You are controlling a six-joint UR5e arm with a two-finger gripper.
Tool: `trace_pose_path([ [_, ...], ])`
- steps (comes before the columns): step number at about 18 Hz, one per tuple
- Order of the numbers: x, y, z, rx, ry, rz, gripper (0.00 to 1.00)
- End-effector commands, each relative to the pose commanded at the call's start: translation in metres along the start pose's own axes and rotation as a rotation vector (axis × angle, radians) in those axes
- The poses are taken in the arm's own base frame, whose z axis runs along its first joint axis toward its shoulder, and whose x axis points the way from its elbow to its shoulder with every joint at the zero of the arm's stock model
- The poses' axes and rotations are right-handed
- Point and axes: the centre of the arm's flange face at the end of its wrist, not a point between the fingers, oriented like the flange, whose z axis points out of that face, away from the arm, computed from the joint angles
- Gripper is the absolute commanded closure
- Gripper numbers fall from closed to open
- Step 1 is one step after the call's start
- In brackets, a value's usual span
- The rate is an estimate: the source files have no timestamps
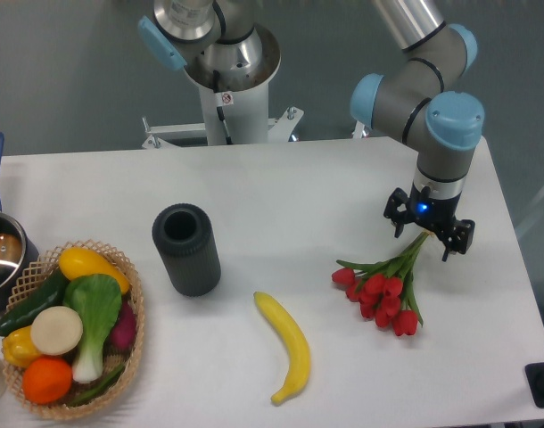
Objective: Pick up the flowers from the table
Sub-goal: 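Lower the open gripper onto the green stems of the red tulips, then close the gripper around the tulip stems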
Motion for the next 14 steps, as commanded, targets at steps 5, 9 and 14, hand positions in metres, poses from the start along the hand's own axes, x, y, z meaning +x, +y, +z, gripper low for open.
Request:
trace_pose_path([
  [5,0.009,-0.003,0.020,-0.003,0.039,0.005,0.00],
  [9,0.017,-0.017,0.035,-0.002,0.065,0.022,0.00],
  [14,0.015,-0.023,0.044,-0.001,0.072,0.040,0.17],
])
